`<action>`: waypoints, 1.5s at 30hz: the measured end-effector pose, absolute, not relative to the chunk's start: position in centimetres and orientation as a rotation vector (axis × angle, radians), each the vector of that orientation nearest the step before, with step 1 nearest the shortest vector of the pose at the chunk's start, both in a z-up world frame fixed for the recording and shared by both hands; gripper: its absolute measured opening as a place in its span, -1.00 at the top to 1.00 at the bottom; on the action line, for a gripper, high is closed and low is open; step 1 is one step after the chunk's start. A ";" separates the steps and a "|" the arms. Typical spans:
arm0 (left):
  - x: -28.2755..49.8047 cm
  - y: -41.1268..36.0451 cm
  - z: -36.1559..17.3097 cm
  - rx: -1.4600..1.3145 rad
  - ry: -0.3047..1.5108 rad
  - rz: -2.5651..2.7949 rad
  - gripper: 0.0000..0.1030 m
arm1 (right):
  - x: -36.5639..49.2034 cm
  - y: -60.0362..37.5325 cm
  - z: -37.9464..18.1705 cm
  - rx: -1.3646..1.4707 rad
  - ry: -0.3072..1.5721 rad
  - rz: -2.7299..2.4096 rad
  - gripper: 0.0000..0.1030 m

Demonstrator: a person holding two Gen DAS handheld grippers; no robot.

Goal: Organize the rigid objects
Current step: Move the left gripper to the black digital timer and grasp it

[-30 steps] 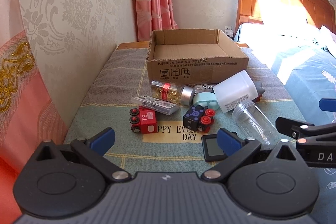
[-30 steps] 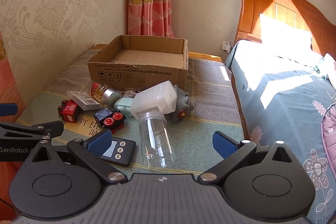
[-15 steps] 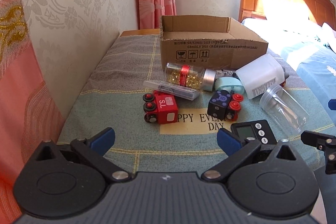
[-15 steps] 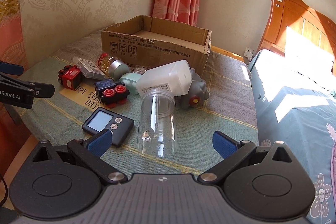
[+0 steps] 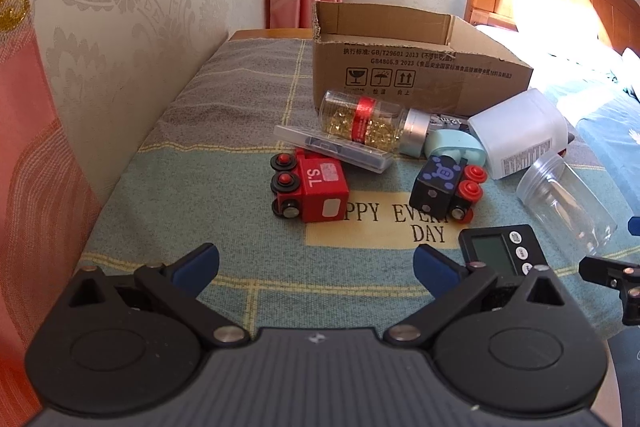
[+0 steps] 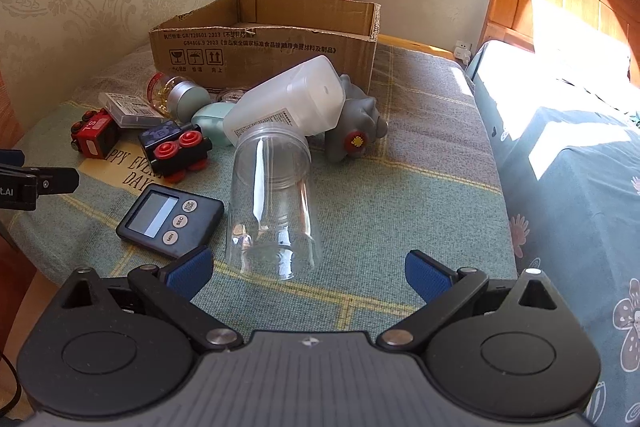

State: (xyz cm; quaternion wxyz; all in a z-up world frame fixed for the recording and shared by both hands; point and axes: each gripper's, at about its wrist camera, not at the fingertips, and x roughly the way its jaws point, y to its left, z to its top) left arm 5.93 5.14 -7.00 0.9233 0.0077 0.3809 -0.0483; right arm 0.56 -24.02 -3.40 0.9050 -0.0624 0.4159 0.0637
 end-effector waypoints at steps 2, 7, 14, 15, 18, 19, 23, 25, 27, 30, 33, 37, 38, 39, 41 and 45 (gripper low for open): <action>6.0 4.8 -7.0 0.021 0.784 -0.110 -0.99 | 0.5 -24.6 -3.6 -0.130 0.867 0.122 -1.00; 6.2 3.7 -6.8 0.035 0.790 -0.147 -0.99 | 0.3 -26.2 -3.8 -0.135 0.886 0.086 -1.00; 6.0 1.4 -6.1 0.065 0.801 -0.256 -0.99 | 0.9 -28.5 -4.0 -0.105 0.886 0.044 -1.00; 6.0 0.9 -6.1 0.067 0.807 -0.279 -0.99 | 0.9 -28.7 -4.2 -0.101 0.888 0.043 -1.00; 6.2 -0.8 -6.2 0.084 0.825 -0.333 -0.99 | 0.9 -29.0 -4.6 -0.091 0.889 0.052 -1.00; 6.3 -1.4 -6.4 0.093 0.833 -0.344 -0.99 | 0.8 -29.1 -4.8 -0.087 0.888 0.056 -1.00; 6.7 -3.5 -7.0 0.119 0.852 -0.380 -0.99 | 0.6 -29.4 -5.4 -0.070 0.885 0.072 -1.00; 7.2 -4.3 -7.5 0.121 0.862 -0.373 -0.99 | 0.5 -29.5 -5.6 -0.067 0.878 0.085 -1.00; 7.6 -4.8 -8.0 0.113 0.876 -0.368 -0.99 | 0.4 -29.5 -5.7 -0.083 0.865 0.094 -1.00; 8.0 -5.4 -8.8 0.102 0.894 -0.337 -0.99 | 0.3 -29.7 -5.7 -0.085 0.859 0.105 -1.00; 7.8 -6.0 -9.1 0.138 0.869 -0.309 -0.99 | 0.3 -29.7 -5.7 -0.089 0.855 0.110 -1.00; 7.1 -5.3 -9.0 0.149 0.848 -0.267 -0.99 | 0.2 -29.9 -5.7 -0.089 0.853 0.118 -1.00; 6.7 -5.1 -8.9 0.154 0.840 -0.253 -0.99 | 0.2 -29.9 -5.7 -0.089 0.853 0.119 -1.00; 6.6 -4.9 -8.9 0.162 0.833 -0.243 -0.99 | 0.2 -29.9 -5.7 -0.090 0.853 0.118 -1.00; 6.3 -4.7 -8.8 0.171 0.818 -0.242 -0.93 | 0.1 -30.0 -5.7 -0.091 0.852 0.119 -1.00; 6.1 -5.4 -8.6 0.197 0.789 -0.301 -0.76 | 0.1 -30.0 -5.7 -0.092 0.850 0.120 -1.00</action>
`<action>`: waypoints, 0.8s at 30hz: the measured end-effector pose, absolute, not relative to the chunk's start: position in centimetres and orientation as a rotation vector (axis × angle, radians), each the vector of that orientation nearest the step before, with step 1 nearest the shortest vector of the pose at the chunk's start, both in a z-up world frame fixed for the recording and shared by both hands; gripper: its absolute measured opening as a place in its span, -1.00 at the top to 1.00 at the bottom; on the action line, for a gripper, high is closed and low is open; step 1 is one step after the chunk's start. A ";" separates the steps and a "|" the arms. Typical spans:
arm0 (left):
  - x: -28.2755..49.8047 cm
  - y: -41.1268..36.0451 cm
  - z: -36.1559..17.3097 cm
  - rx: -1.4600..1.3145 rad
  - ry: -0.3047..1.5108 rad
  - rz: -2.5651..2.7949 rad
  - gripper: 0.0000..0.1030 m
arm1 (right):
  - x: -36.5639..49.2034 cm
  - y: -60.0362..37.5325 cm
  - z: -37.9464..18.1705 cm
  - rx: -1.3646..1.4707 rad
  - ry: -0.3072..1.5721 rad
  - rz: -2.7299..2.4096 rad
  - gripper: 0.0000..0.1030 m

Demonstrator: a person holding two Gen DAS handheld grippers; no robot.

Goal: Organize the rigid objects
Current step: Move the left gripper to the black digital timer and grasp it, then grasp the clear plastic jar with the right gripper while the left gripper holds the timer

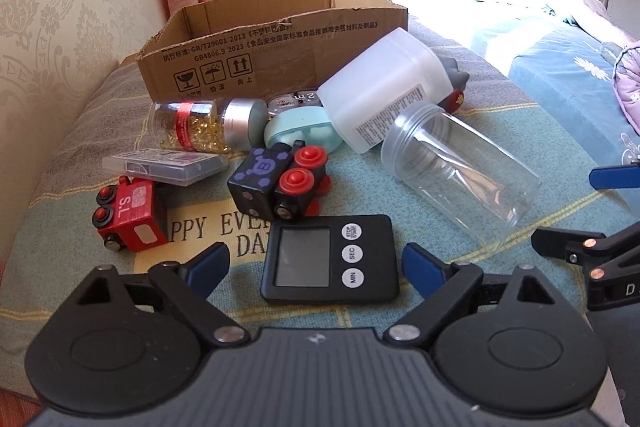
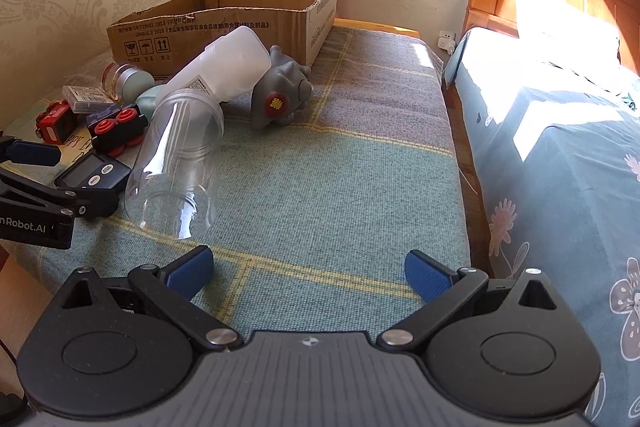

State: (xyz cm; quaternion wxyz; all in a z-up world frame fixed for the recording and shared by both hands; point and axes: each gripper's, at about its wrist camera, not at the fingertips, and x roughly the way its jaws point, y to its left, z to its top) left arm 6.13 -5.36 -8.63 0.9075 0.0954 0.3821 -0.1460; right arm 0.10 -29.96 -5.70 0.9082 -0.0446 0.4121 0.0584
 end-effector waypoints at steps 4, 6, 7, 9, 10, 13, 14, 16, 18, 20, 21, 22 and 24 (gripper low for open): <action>6.2 -5.4 -8.5 0.170 0.786 -0.346 -0.53 | 0.0 -29.8 -5.7 -0.093 0.851 0.135 -1.00; 6.3 -5.1 -8.5 0.137 0.795 -0.358 -0.35 | -0.1 -29.7 -5.6 -0.098 0.848 0.152 -1.00; 6.3 -5.1 -8.5 0.134 0.796 -0.359 -0.35 | -0.1 -29.6 -5.5 -0.098 0.846 0.164 -1.00; 6.3 -4.9 -8.4 0.138 0.800 -0.350 -0.35 | -0.1 -29.3 -5.2 -0.094 0.840 0.195 -1.00; 6.3 -4.6 -8.4 0.138 0.800 -0.343 -0.35 | -0.1 -29.1 -5.0 -0.096 0.835 0.211 -1.00; 6.3 -3.7 -8.4 0.151 0.800 -0.316 -0.35 | 0.1 -28.1 -4.3 -0.101 0.822 0.277 -1.00; 6.2 -3.4 -8.4 0.158 0.798 -0.301 -0.35 | 0.3 -27.7 -4.1 -0.100 0.819 0.303 -1.00; 6.1 -2.5 -8.3 0.160 0.801 -0.273 -0.35 | 0.6 -26.9 -3.9 -0.100 0.819 0.356 -1.00; 6.0 -1.5 -8.3 0.151 0.802 -0.250 -0.35 | 1.1 -25.9 -3.8 -0.104 0.827 0.393 -1.00; 5.9 -0.7 -8.3 0.142 0.803 -0.235 -0.35 | 1.4 -24.9 -3.9 -0.108 0.846 0.427 -1.00; 5.8 -0.5 -8.3 0.138 0.804 -0.229 -0.35 | 1.5 -24.6 -3.9 -0.107 0.858 0.442 -1.00; 5.8 -0.2 -8.3 0.135 0.804 -0.227 -0.35 | 1.4 -24.2 -4.0 -0.105 0.869 0.462 -1.00; 5.7 0.1 -8.4 0.128 0.802 -0.227 -0.35 | 1.1 -23.6 -4.0 -0.102 0.883 0.493 -1.00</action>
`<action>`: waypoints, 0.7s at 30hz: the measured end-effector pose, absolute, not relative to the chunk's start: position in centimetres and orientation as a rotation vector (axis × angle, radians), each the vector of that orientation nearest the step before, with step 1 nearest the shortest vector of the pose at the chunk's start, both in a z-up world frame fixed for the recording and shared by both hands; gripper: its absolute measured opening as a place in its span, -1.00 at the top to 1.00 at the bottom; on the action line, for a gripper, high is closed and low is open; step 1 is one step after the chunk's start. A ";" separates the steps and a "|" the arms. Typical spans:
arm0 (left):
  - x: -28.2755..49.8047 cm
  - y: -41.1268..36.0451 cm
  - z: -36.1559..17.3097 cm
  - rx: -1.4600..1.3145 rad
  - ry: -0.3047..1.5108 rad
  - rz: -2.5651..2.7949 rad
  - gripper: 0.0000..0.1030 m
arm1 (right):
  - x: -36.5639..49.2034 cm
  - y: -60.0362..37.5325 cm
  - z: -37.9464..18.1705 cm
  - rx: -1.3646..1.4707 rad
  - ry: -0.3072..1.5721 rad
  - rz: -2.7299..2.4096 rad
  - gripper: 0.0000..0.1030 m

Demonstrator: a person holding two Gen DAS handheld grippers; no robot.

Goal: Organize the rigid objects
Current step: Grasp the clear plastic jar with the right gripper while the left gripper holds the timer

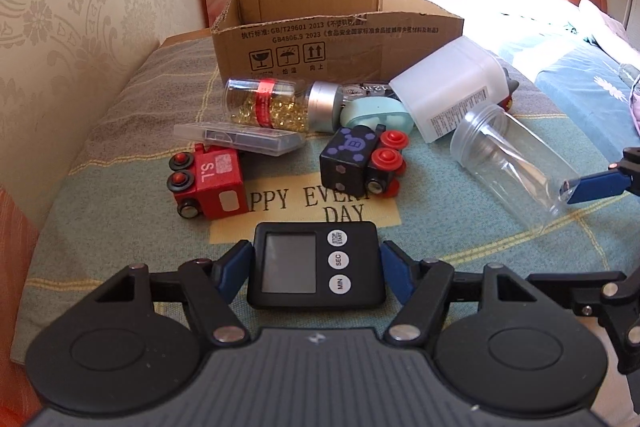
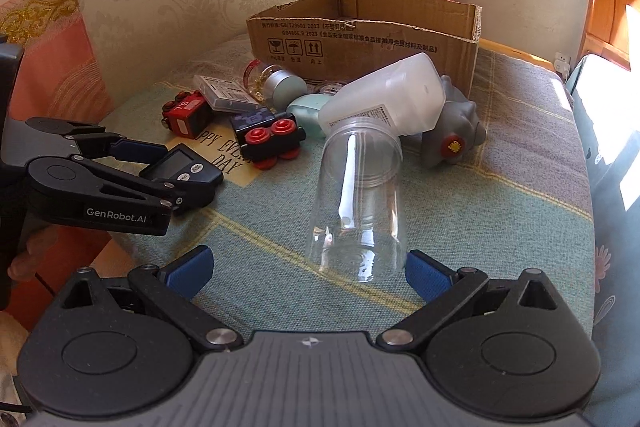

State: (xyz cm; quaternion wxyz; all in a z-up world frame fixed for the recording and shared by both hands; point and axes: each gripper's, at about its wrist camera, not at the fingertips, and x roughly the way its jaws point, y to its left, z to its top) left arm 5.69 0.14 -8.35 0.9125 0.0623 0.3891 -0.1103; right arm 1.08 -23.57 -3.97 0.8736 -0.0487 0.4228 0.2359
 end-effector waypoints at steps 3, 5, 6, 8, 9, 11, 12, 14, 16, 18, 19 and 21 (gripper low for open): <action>5.6 0.6 -8.4 0.122 0.800 -0.233 -0.35 | 0.6 -22.5 -3.9 -0.100 0.897 0.535 -1.00; 5.5 0.8 -8.4 0.121 0.800 -0.238 -0.35 | 0.4 -21.8 -3.9 -0.099 0.904 0.568 -1.00; 5.5 0.9 -8.4 0.122 0.799 -0.239 -0.35 | 0.3 -21.4 -3.9 -0.099 0.907 0.587 -1.00; 5.5 1.2 -8.4 0.119 0.798 -0.233 -0.35 | 0.3 -20.7 -3.9 -0.110 0.911 0.619 -1.00; 5.6 1.4 -8.5 0.114 0.800 -0.229 -0.35 | 0.3 -20.5 -3.9 -0.127 0.913 0.625 -1.00; 5.6 1.6 -8.5 0.103 0.803 -0.226 -0.35 | 0.2 -20.4 -3.7 -0.187 0.903 0.611 -1.00; 5.6 1.7 -8.5 0.098 0.803 -0.225 -0.35 | 0.2 -20.6 -3.5 -0.218 0.895 0.599 -1.00; 5.6 1.7 -8.5 0.096 0.803 -0.224 -0.35 | 0.6 -21.6 -3.1 -0.255 0.874 0.582 -1.00; 5.7 1.7 -8.5 0.090 0.807 -0.221 -0.35 | 1.5 -22.7 -2.4 -0.270 0.851 0.582 -1.00; 5.8 1.7 -8.5 0.083 0.813 -0.216 -0.35 | 2.7 -23.3 -1.6 -0.285 0.818 0.594 -1.00; 5.9 1.7 -8.5 0.080 0.815 -0.213 -0.35 | 3.4 -23.2 -1.4 -0.293 0.805 0.605 -1.00; 5.9 1.7 -8.5 0.077 0.819 -0.208 -0.35 | 4.7 -23.0 -0.9 -0.308 0.787 0.651 -1.00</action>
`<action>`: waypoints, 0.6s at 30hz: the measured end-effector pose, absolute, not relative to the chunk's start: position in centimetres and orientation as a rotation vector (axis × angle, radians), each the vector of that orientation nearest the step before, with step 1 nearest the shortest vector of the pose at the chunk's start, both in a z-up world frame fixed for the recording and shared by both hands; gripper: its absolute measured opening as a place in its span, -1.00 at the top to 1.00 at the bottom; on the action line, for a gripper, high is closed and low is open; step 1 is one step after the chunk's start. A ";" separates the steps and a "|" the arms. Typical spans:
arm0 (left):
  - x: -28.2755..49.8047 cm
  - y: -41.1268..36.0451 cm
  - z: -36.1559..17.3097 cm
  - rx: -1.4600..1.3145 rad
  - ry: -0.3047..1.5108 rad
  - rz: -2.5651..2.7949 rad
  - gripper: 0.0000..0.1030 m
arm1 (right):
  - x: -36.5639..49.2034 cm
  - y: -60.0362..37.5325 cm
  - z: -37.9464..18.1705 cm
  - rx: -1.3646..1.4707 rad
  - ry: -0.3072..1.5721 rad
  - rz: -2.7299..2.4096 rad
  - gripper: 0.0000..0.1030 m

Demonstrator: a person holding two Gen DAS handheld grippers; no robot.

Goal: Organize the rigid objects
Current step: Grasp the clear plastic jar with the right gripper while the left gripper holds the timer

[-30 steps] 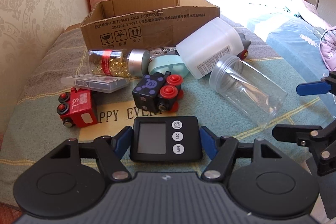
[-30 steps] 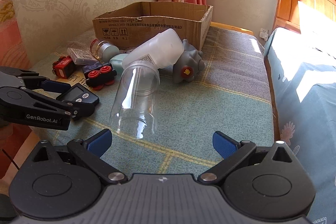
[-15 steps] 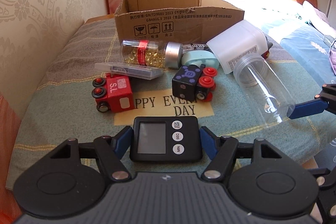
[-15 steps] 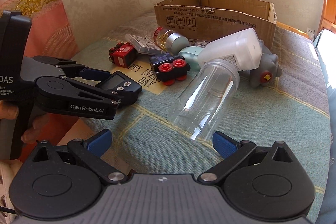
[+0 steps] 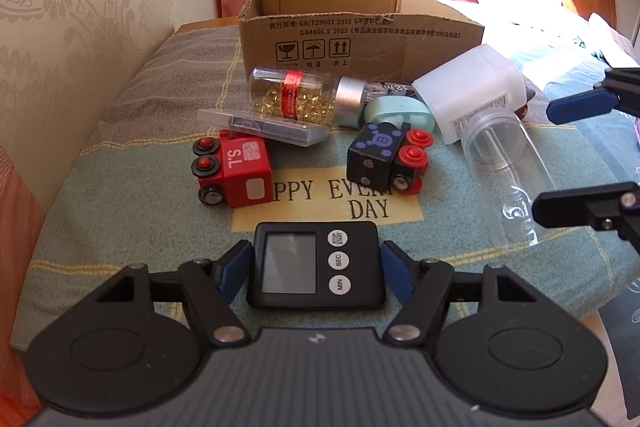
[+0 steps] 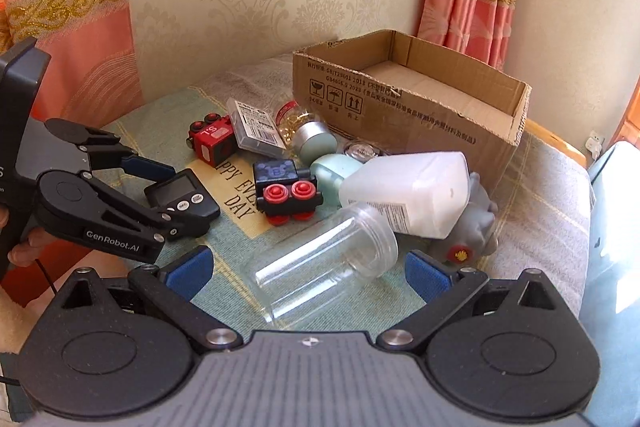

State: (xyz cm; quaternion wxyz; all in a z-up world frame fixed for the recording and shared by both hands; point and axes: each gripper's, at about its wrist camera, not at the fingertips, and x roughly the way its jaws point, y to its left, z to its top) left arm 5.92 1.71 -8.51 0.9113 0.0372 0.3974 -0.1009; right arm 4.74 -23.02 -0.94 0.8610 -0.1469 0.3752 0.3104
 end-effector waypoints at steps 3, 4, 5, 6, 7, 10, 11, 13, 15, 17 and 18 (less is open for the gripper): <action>6.1 1.7 -8.4 0.072 0.827 -0.202 -0.35 | 6.5 -22.2 -1.0 -0.348 0.781 0.702 -1.00; 6.1 1.7 -8.4 0.072 0.830 -0.201 -0.35 | 6.9 -21.9 -1.1 -0.364 0.783 0.712 -1.00; 6.2 1.7 -8.4 0.071 0.831 -0.201 -0.35 | 7.3 -21.7 -1.3 -0.374 0.787 0.721 -1.00; 6.2 1.7 -8.5 0.070 0.832 -0.200 -0.35 | 7.8 -21.4 -1.5 -0.380 0.799 0.736 -1.00; 6.3 1.7 -8.5 0.068 0.833 -0.199 -0.35 | 8.2 -21.3 -1.8 -0.380 0.815 0.748 -1.00; 6.3 1.7 -8.5 0.069 0.833 -0.199 -0.35 | 8.6 -21.5 -2.5 -0.352 0.877 0.762 -1.00; 6.3 1.7 -8.5 0.068 0.833 -0.200 -0.35 | 8.5 -21.7 -2.5 -0.347 0.887 0.763 -1.00; 6.2 1.7 -8.5 0.071 0.832 -0.203 -0.35 | 7.9 -22.4 -2.5 -0.326 0.910 0.765 -1.00; 6.2 1.8 -8.5 0.072 0.829 -0.205 -0.35 | 7.2 -23.0 -2.5 -0.304 0.936 0.755 -1.00; 6.1 1.8 -8.5 0.073 0.824 -0.204 -0.36 | 6.2 -23.0 -2.6 -0.305 0.943 0.729 -1.00; 6.1 1.7 -8.6 0.074 0.822 -0.204 -0.37 | 5.7 -22.9 -2.6 -0.312 0.941 0.703 -1.00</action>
